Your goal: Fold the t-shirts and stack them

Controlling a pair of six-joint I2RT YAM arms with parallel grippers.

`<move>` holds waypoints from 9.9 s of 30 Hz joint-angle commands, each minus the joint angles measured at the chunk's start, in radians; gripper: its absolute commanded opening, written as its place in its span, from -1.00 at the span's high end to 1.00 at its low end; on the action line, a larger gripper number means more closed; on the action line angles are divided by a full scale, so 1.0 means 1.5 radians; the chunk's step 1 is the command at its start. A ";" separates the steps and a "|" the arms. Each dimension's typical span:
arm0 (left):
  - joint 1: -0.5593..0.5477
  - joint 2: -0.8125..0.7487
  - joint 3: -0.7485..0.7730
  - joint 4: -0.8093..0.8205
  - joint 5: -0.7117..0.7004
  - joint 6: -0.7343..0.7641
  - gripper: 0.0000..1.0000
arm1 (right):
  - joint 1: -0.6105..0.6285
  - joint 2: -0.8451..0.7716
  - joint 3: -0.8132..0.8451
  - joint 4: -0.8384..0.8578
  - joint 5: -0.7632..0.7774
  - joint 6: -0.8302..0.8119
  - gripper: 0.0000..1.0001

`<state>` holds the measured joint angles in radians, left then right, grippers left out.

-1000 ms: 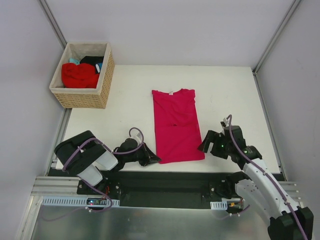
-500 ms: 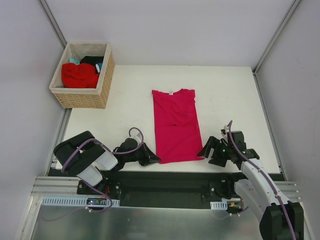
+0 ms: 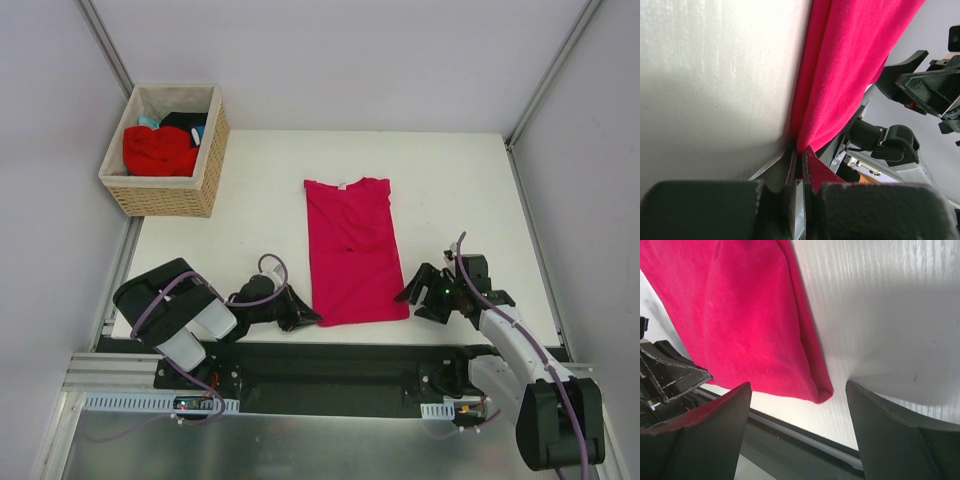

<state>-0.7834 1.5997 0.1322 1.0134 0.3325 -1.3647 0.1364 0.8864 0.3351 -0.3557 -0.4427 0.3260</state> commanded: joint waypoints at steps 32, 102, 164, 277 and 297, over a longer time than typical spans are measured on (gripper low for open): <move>0.022 0.038 -0.034 -0.028 -0.038 0.010 1.00 | 0.013 0.046 -0.058 0.059 0.001 0.044 0.08; 0.270 0.148 0.715 -0.444 0.094 0.269 1.00 | 0.070 0.492 0.618 0.070 0.165 0.042 0.99; 0.256 0.286 0.786 -0.304 0.199 0.235 -0.98 | 0.079 0.564 0.647 0.158 0.230 -0.050 -0.80; 0.119 -0.113 0.039 -0.229 0.051 0.220 -0.97 | 0.463 0.111 0.090 0.085 0.436 0.146 -0.80; 0.147 -0.122 0.379 -0.505 0.016 0.331 -0.98 | 0.346 0.333 0.426 0.054 0.439 -0.053 -0.82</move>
<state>-0.5869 1.3727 0.7002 0.2340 0.3603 -0.8734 0.7204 1.3270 0.9646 -0.3069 0.2565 0.3046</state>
